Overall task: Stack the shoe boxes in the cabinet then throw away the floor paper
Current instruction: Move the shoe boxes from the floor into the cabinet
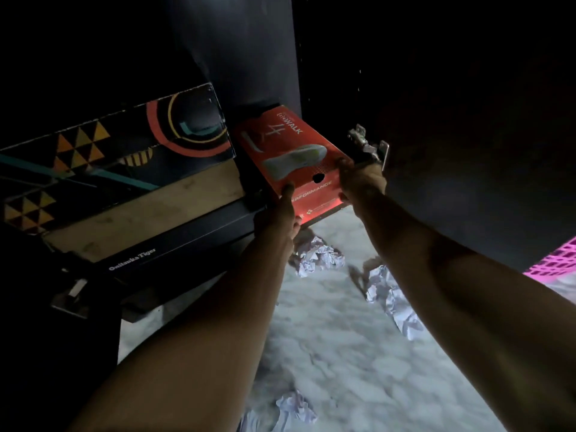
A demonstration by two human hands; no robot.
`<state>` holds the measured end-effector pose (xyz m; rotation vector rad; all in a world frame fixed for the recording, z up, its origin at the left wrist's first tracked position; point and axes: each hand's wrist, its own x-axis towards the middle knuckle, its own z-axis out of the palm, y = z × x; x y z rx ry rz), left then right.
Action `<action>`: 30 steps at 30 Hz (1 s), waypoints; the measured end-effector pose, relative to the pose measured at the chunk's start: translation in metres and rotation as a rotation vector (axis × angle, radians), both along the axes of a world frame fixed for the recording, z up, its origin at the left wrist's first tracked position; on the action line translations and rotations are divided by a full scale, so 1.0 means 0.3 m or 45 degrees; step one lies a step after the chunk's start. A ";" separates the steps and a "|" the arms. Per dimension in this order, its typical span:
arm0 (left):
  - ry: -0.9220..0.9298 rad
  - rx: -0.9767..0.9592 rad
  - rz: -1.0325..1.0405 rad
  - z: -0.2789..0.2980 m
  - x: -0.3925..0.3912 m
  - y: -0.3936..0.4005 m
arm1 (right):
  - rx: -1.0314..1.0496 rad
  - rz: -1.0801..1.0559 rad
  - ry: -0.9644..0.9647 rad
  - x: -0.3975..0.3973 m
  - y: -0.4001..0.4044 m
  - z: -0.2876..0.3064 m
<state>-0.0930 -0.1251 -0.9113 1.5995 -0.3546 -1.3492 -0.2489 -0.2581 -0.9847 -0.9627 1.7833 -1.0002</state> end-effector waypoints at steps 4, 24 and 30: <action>-0.025 -0.032 0.113 0.035 0.002 -0.013 | 0.023 -0.018 -0.029 0.065 -0.063 -0.036; -0.537 -0.452 -0.588 -0.045 -0.170 0.171 | -0.173 0.124 0.067 -0.125 0.570 0.213; -0.644 -0.506 -0.855 -0.078 -0.462 0.334 | -0.206 0.071 0.113 -0.458 1.007 0.201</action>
